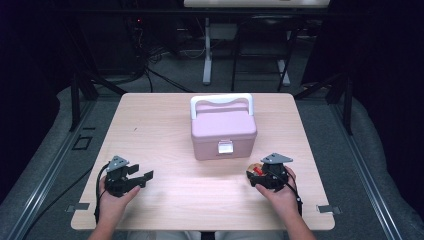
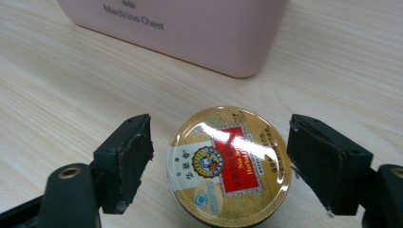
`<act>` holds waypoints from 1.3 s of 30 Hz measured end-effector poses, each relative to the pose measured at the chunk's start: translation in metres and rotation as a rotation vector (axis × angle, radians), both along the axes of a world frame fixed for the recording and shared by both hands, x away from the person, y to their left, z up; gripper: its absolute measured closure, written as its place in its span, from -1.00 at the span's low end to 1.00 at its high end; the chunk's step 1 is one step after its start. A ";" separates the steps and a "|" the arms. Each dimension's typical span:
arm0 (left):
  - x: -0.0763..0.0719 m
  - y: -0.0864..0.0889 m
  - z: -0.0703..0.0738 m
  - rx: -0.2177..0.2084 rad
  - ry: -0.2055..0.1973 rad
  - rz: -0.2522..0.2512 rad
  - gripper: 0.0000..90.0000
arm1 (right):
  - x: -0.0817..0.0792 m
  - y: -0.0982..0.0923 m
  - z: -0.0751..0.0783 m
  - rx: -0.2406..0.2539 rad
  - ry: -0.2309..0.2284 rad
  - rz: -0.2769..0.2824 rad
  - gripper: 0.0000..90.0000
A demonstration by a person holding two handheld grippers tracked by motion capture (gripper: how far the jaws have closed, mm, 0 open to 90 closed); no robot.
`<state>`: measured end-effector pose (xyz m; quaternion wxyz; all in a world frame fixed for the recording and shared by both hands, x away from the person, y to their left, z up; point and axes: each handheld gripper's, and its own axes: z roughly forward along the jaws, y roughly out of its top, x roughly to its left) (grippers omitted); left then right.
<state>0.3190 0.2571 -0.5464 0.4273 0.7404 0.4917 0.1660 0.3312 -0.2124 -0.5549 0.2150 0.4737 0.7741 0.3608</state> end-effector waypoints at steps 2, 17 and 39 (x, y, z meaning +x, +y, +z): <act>0.000 0.000 0.000 0.000 0.001 0.000 -0.29 | 0.002 0.000 -0.002 0.002 0.021 -0.004 -0.54; 0.001 0.000 -0.001 0.005 0.013 -0.006 -0.29 | 0.010 0.001 -0.008 -0.019 0.062 -0.020 -0.55; 0.001 0.000 -0.002 0.002 0.019 0.006 -0.28 | 0.007 -0.005 -0.009 -0.015 0.099 -0.042 -0.53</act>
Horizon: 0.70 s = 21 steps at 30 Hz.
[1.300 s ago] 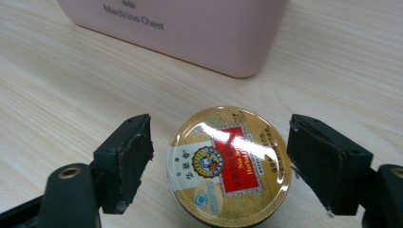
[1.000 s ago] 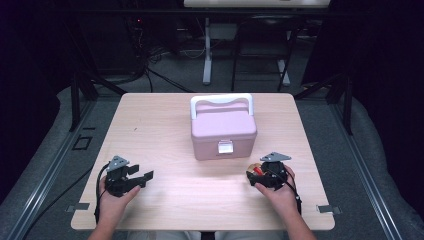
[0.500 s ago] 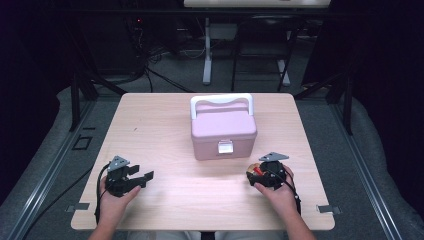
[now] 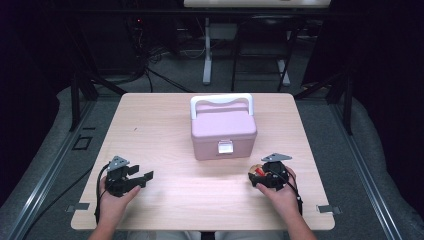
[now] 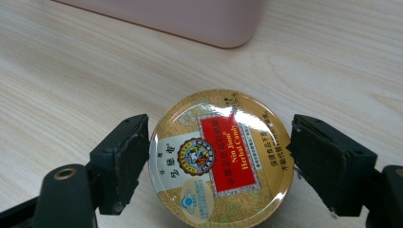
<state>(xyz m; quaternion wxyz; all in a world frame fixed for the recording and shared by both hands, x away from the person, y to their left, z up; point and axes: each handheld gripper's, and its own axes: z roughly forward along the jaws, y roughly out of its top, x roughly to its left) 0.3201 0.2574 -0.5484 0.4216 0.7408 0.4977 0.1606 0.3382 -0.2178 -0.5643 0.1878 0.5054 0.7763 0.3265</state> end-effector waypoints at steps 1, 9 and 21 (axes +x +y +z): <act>0.000 0.000 0.000 0.000 0.000 0.000 -0.28 | -0.001 -0.001 0.000 0.001 -0.001 -0.002 -0.53; 0.000 0.000 0.000 -0.005 0.000 0.005 -0.28 | -0.007 -0.014 0.001 -0.001 0.007 -0.032 -0.53; 0.001 0.001 0.001 -0.009 -0.001 0.005 -0.28 | -0.012 -0.029 0.002 -0.004 0.015 -0.084 -0.53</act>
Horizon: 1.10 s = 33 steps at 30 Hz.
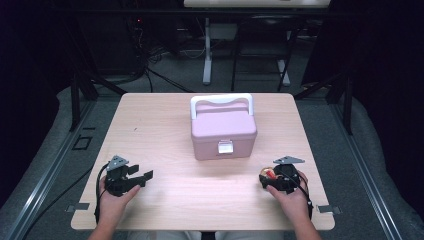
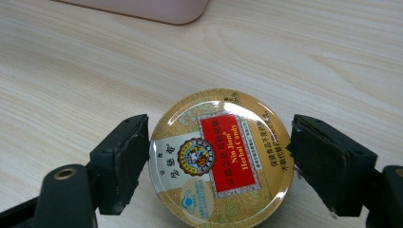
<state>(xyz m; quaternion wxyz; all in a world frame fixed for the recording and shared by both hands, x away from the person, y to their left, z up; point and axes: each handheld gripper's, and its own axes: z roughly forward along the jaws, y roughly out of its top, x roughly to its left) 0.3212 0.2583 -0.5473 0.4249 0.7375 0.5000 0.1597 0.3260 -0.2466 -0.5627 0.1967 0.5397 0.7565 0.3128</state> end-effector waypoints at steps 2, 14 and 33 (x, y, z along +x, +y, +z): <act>0.001 0.000 0.000 0.000 0.000 -0.002 -0.28 | -0.001 -0.002 0.000 -0.001 -0.004 0.000 -0.53; 0.003 -0.002 0.000 0.004 0.002 0.001 -0.28 | -0.004 -0.012 0.001 -0.011 0.002 -0.031 -0.53; 0.008 0.001 0.018 -0.039 -0.036 0.052 -0.28 | -0.007 -0.005 0.026 -0.003 -0.118 -0.001 -0.33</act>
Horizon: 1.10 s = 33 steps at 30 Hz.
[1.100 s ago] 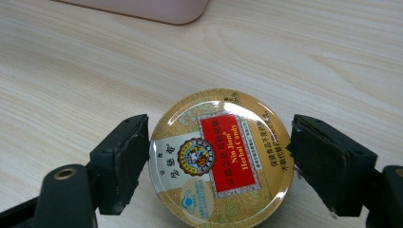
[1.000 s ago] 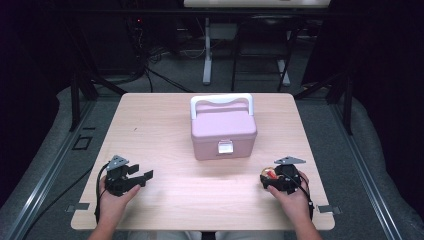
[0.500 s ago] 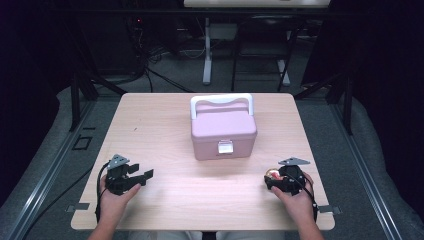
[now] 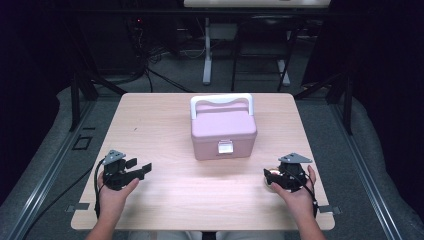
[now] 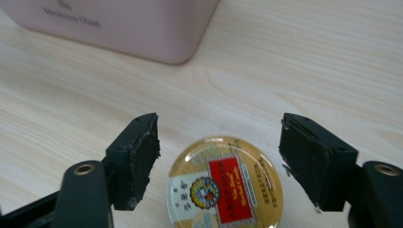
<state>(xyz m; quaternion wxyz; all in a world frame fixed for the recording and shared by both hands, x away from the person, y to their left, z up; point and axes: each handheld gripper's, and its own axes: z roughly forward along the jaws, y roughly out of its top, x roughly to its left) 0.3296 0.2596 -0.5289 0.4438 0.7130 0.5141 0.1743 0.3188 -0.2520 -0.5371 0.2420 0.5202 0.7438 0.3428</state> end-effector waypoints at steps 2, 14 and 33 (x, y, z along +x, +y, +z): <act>0.002 0.000 0.004 -0.002 0.001 -0.005 -0.28 | 0.002 -0.002 0.005 0.033 -0.007 0.002 -0.23; 0.021 -0.017 0.028 -0.029 -0.035 -0.082 0.02 | 0.010 -0.002 0.022 0.068 -0.044 0.016 0.02; 0.062 -0.066 0.025 0.008 -0.017 -0.103 0.30 | 0.050 0.005 0.021 0.105 -0.047 0.019 0.38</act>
